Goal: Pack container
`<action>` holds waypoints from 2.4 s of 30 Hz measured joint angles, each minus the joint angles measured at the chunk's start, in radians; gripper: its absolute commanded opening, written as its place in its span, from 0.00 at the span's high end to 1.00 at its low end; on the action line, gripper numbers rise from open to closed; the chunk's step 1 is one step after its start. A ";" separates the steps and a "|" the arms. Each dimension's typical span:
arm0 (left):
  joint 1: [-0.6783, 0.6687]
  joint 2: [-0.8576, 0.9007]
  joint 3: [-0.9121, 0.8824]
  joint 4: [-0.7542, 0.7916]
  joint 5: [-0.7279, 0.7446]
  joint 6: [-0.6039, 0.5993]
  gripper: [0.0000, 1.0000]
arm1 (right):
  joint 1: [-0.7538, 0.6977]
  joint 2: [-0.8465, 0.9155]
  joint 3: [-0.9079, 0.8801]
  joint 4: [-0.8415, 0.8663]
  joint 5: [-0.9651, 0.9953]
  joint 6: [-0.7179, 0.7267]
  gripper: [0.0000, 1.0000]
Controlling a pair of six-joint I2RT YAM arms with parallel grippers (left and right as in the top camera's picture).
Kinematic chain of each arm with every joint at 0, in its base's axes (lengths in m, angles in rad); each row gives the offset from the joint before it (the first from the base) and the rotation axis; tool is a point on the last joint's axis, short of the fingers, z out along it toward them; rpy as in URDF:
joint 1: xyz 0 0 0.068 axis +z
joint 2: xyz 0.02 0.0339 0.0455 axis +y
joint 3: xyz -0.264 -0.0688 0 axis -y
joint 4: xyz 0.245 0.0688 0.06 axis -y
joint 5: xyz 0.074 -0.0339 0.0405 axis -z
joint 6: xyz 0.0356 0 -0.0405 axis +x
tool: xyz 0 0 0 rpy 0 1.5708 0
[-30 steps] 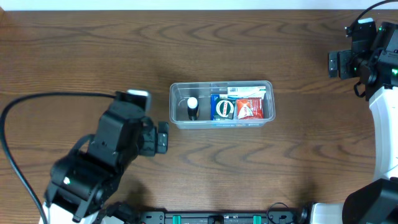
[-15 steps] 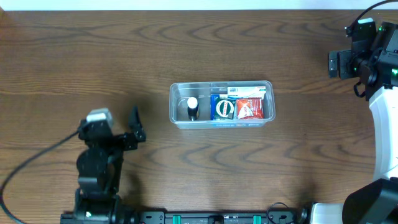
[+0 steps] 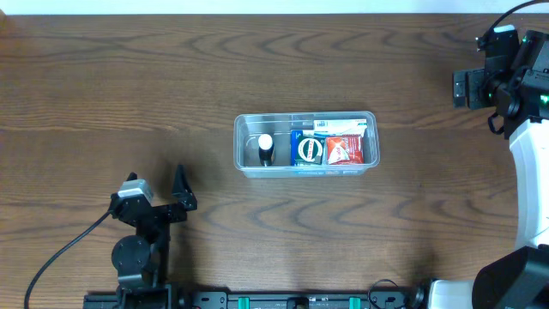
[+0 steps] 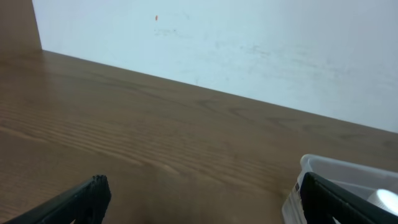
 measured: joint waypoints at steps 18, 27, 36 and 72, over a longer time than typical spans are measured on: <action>0.000 -0.075 -0.037 -0.053 0.002 0.051 0.02 | 0.000 0.000 0.000 0.000 0.000 0.000 0.01; 0.000 -0.075 -0.037 -0.053 0.002 0.051 0.02 | 0.000 0.000 0.000 0.000 0.000 0.000 0.01; 0.000 -0.075 -0.037 -0.053 0.002 0.051 0.02 | 0.000 0.000 0.000 0.000 0.000 0.000 0.01; 0.000 -0.075 -0.037 -0.054 0.002 0.054 0.02 | 0.353 -0.827 -0.834 0.056 0.012 0.004 0.01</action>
